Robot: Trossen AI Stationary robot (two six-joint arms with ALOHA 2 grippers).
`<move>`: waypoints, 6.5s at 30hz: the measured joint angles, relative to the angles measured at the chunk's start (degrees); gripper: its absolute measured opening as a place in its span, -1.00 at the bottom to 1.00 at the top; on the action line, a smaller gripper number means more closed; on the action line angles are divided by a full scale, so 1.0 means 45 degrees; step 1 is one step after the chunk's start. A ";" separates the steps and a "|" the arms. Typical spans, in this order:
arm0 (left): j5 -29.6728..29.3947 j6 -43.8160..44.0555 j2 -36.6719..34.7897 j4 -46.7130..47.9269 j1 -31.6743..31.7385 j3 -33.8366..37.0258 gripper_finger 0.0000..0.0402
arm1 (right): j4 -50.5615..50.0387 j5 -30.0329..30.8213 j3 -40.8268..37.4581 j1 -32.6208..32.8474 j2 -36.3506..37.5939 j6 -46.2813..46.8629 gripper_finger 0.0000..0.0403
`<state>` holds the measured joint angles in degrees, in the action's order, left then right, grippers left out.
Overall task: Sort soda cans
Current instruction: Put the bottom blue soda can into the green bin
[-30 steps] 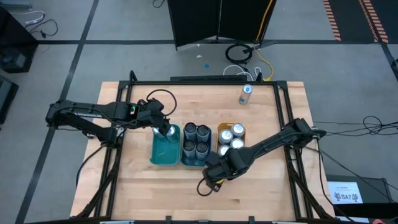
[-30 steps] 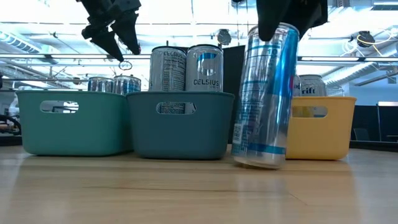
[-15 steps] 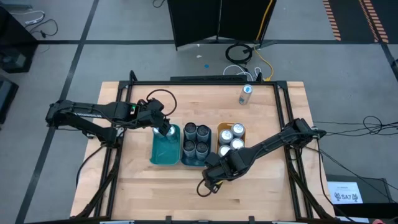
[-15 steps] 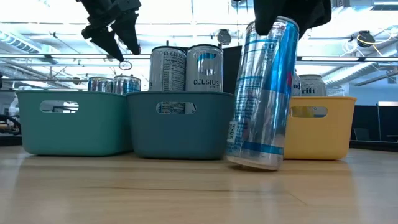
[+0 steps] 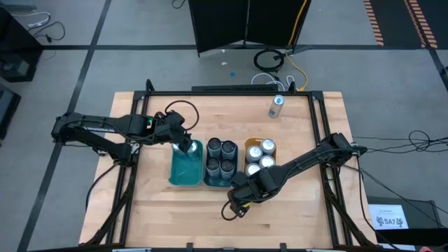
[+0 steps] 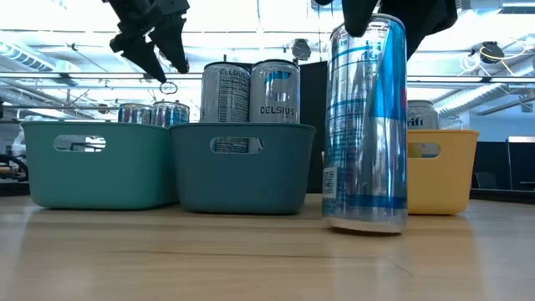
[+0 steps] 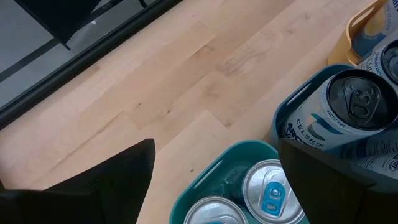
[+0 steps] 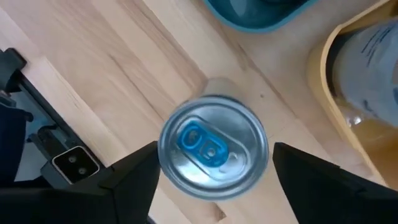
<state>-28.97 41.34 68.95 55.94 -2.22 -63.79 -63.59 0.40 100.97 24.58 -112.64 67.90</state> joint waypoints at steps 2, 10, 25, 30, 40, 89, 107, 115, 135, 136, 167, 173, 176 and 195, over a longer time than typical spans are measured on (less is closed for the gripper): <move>0.0000 0.0000 0.0000 0.0000 -0.0005 0.0000 0.74 | 0.0004 -0.0152 0.0000 -0.0005 0.0000 0.0101 0.51; 0.0000 0.0000 0.0000 0.0000 -0.0005 0.0000 0.74 | 0.0050 -0.0065 0.0000 0.0000 0.0680 0.0112 0.52; 0.0000 0.0003 0.0000 0.0000 -0.0005 0.0000 0.74 | -0.1690 -0.0050 0.0000 0.0816 0.2464 0.0103 0.52; 0.0000 0.0000 0.0000 -0.0004 0.0000 0.0000 0.74 | -0.3156 0.0654 -0.0013 0.1625 0.2487 0.0511 0.52; 0.0000 0.0053 0.0000 -0.0061 -0.0003 0.0000 0.74 | -0.2469 0.3791 -0.1320 0.3731 0.3090 0.2050 0.52; 0.0816 -0.5610 1.0535 -0.1015 -0.4106 -1.3192 0.74 | 0.2352 0.6835 -1.5906 0.6290 1.8274 -0.0278 0.52; 0.3327 -0.3937 1.3211 -0.0495 -0.4595 -1.4450 0.74 | 0.2993 0.6169 -1.6053 0.6290 1.8306 -0.0257 0.52; 0.2789 -0.3920 1.3185 -0.0262 -0.4872 -1.4365 0.74 | 0.3156 0.6174 -1.6053 0.6290 1.8306 -0.0249 0.52; 0.3444 -0.3589 1.3182 -0.0335 -0.4843 -1.2988 0.74 | 0.3409 0.6203 -1.6048 0.6290 1.8306 -0.0247 0.52; 0.3444 -0.3589 1.3182 -0.0340 -0.4843 -1.2988 0.74 | 0.3409 0.6203 -1.6048 0.6290 1.8306 -0.0246 0.52; 0.3757 -0.2926 1.3726 -0.0303 -0.4619 -1.2939 0.68 | 0.3331 0.6223 -1.6034 0.6285 1.8302 -0.0291 0.52; 0.3759 -0.2924 1.3726 -0.0330 -0.4546 -1.2939 0.48 | 0.3312 0.6227 -1.6038 0.6285 1.8302 -0.0389 0.52; 0.3774 -0.2919 1.3726 -0.0375 -0.4488 -1.2939 0.40 | 0.3312 0.6227 -1.6038 0.6285 1.8304 -0.0560 0.52; 0.3922 -0.0845 1.2793 0.0805 -0.3838 -1.4978 0.30 | 0.3235 0.6218 -1.6034 0.6290 1.8306 -0.0688 0.52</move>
<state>-11.32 37.54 126.51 59.57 -19.49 -131.19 -49.03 28.38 28.81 52.88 -30.26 64.80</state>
